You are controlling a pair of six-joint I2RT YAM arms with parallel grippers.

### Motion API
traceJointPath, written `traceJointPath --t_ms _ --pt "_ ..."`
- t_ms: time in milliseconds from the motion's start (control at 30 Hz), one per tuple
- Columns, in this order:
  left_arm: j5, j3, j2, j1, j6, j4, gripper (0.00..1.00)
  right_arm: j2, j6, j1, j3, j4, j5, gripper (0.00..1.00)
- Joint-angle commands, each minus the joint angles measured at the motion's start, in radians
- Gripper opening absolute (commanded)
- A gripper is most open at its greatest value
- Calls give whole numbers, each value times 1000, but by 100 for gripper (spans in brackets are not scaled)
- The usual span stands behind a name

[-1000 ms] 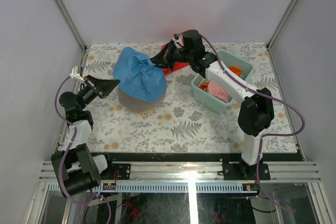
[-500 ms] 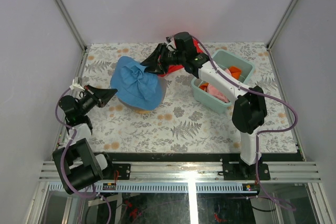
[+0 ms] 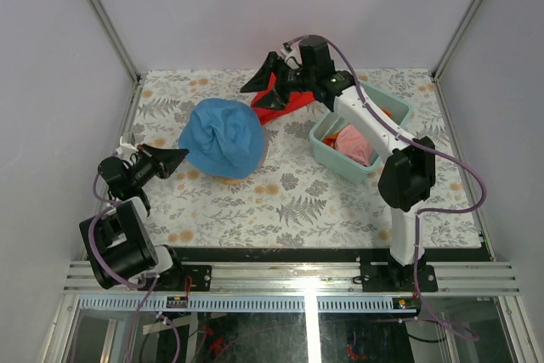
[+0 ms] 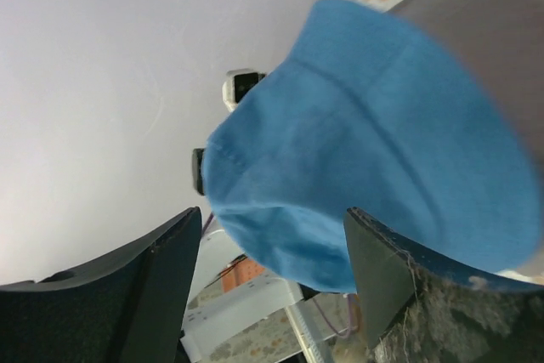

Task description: Stack the hats

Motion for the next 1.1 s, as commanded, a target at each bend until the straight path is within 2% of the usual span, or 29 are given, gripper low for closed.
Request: traceJointPath --t_ms 0,233,300,400,500,700,933,1067 --pt "9 -17 44 13 -35 135 0 -51 -138 -83 -48 -81 -14 74" --pt "13 -11 89 12 -77 198 0 -52 -318 -135 -176 1 -82 67" --pt "15 -10 91 12 -78 196 0 -44 -351 -135 -213 96 -138 66" --pt "17 -2 92 13 -82 193 0 -27 -269 -137 -281 333 -210 63" --pt "18 6 90 12 -89 193 0 29 -194 -137 -259 472 -249 59" --pt "20 14 81 13 -89 180 0 147 -163 -136 -150 505 -268 61" --pt "15 18 81 13 -91 176 0 256 -48 -127 -72 616 -302 62" --pt "16 26 83 11 -93 179 0 284 3 -103 -50 663 -319 66"
